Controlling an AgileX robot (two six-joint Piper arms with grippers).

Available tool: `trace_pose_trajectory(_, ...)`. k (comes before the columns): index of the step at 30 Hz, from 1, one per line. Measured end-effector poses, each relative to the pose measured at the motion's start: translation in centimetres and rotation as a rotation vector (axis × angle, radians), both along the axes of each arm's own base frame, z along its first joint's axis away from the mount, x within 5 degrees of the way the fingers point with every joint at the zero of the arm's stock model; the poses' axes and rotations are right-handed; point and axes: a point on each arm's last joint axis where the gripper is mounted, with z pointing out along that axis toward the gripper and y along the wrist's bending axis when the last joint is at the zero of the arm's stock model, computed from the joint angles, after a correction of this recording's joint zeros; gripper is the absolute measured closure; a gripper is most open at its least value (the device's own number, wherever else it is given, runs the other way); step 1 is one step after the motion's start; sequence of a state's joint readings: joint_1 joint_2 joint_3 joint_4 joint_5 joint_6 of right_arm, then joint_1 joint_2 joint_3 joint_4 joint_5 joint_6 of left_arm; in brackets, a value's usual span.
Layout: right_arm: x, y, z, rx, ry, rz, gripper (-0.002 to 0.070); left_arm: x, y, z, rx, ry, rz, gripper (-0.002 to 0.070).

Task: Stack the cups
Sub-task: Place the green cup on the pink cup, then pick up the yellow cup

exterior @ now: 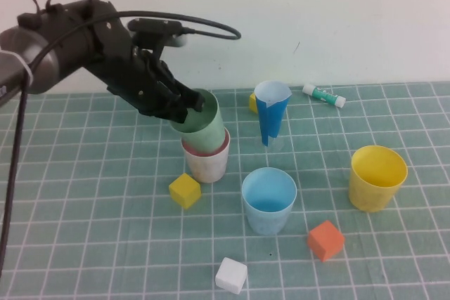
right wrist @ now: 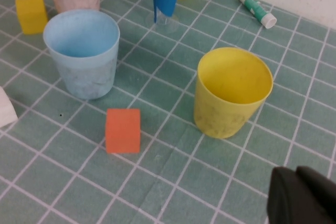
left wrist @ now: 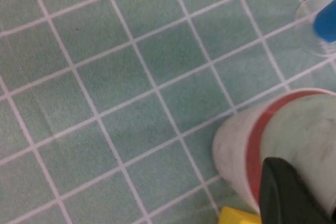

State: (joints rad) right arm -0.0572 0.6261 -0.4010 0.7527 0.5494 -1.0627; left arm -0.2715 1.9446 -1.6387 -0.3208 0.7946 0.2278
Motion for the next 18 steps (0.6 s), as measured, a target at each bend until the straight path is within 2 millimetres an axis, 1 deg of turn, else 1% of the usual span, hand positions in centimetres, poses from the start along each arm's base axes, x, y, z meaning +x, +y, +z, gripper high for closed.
trace_pose_trajectory(2,0.0,0.0,0.0,-0.01,-0.004,0.007,0.0679,0.3,-0.2,-0.5,0.019,0.004,-0.009,0.0653)
trace_pose_trajectory(4,0.0,0.0,0.0,-0.014,-0.006,0.009,0.0679,0.4,-0.3,-0.6,0.038,0.0,-0.018,0.0604)
trace_pose_trajectory(7,0.0,0.0,0.0,-0.033,-0.013,0.018,0.0679,0.5,-0.4,-0.2,0.051,-0.015,-0.034,0.0457)
trace_pose_trajectory(8,0.0,0.0,0.0,-0.041,-0.014,0.021,0.0679,0.7,-0.4,0.1,0.052,-0.03,-0.04,0.0387)
trace_pose_trajectory(10,0.1,0.0,-0.2,-0.044,0.0,0.027,0.0679,0.7,-0.4,0.6,0.057,-0.046,-0.054,0.0321)
trace_pose_trajectory(11,0.2,0.0,-0.3,-0.045,0.013,0.033,0.0679,0.8,-0.4,0.9,0.063,-0.055,-0.056,0.0308)
trace_pose_trajectory(12,0.4,0.1,-0.3,-0.049,0.033,0.049,0.0679,0.6,-0.3,1.5,0.072,-0.071,-0.061,0.0316)
trace_pose_trajectory(13,0.7,0.1,-0.1,-0.047,0.055,0.064,0.0679,0.5,-0.1,2.2,0.082,-0.092,-0.063,0.0347)
trace_pose_trajectory(15,1.5,0.3,0.5,-0.047,0.09,0.101,0.0679,-0.2,0.3,4.0,0.102,-0.14,-0.058,0.0445)
trace_pose_trajectory(16,2.1,0.4,1.0,-0.048,0.108,0.119,0.0679,-0.6,0.6,5.3,0.115,-0.176,-0.053,0.0527)
trace_pose_trajectory(17,2.6,0.4,1.3,-0.05,0.119,0.135,0.0679,-1.1,1.0,6.7,0.132,-0.22,-0.044,0.0578)
trace_pose_trajectory(18,3.4,0.4,1.5,-0.052,0.138,0.145,0.0679,-1.5,1.3,7.6,0.144,-0.249,-0.037,0.0599)
